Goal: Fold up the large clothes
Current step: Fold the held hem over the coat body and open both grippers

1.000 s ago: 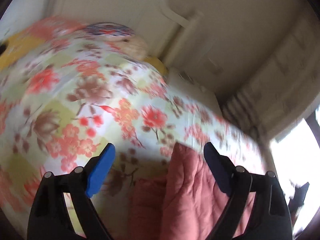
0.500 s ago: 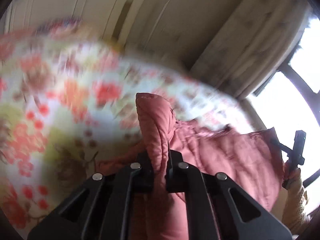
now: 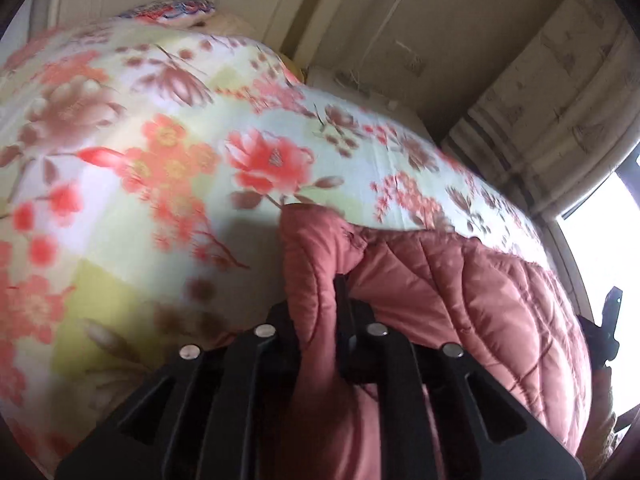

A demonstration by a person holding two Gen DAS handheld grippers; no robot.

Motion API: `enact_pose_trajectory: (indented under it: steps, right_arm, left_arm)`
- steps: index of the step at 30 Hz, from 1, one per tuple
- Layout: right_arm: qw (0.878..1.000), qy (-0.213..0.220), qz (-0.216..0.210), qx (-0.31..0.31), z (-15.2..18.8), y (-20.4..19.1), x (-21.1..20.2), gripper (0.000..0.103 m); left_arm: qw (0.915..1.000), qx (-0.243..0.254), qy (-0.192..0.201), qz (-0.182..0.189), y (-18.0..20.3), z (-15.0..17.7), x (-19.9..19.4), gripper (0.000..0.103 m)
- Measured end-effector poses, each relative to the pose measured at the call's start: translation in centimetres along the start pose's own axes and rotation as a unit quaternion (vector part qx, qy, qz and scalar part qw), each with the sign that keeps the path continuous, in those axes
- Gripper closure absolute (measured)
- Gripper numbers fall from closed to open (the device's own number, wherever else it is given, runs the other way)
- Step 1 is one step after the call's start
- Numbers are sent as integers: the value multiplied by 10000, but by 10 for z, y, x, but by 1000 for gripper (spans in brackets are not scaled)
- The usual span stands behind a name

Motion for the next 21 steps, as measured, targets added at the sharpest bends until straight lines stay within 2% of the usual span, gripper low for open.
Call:
enact_pose_trajectory:
  steps: [1, 2, 3, 4, 5, 6, 7, 8, 10, 13, 15, 17, 19, 21]
  right_arm:
    - [10000, 27, 64, 38, -1, 2, -3, 88]
    - [9999, 37, 95, 45, -1, 3, -4, 78]
    - [9999, -5, 122, 47, 0, 4, -3, 62]
    - [9998, 13, 177, 59, 0, 5, -6, 50]
    - [9995, 17, 290, 81, -1, 7, -8, 23]
    - [9990, 93, 396, 160, -2, 12, -14, 16]
    - [9989, 243, 302, 253, -4, 17, -24, 16]
    - [9980, 409, 311, 356, -8, 21, -38, 16]
    - [9958, 697, 480, 347, -18, 22, -67, 16]
    - [9929, 1147, 276, -130, -30, -15, -114, 16]
    - [9900, 1214, 24, -715, -30, -67, -127, 16]
    - [9817, 1217, -175, -1451, -19, -126, -128, 16]
    - [9753, 1190, -228, -1847, -8, -163, -121, 16]
    - [9693, 1021, -148, -2233, 5, -195, -102, 16]
  left_arm:
    - [9995, 162, 17, -256, 0, 1, -1, 67]
    - [9987, 277, 0, -421, -1, 1, -1, 53]
    - [9976, 293, 19, -623, -5, 1, -1, 44]
    - [9962, 229, 112, -828, -9, 0, -7, 30]
    - [9956, 177, 234, -888, -10, -3, -15, 26]
    - [9951, 148, 366, -905, -11, -5, -25, 27]
    - [9933, 130, 564, -999, -13, -7, -40, 26]
    - [9886, 153, 821, -1252, -11, -10, -56, 22]
    - [9755, 422, 1264, -1750, 8, -21, -90, 20]
    - [9712, 1111, 1393, -1580, 68, -30, -113, 13]
    - [9644, 1746, 1339, -1465, 119, -26, -107, 4]
    - [9635, 2096, 1159, -1197, 157, -16, -84, 2]
    - [9635, 2294, 819, -1109, 180, -2, -52, 2]
    - [9582, 2565, 553, -1139, 194, 11, -26, 2]
Point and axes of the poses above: each gripper's, at about its wrist camera, not at the fingertips, and x roughly the way its jaws point, y to its right, z to its underside, the point moved 4 cm from there along x, roughly the way its jaws point, and after that the axes turned 7 degrees about z, right-handed, at the moved point
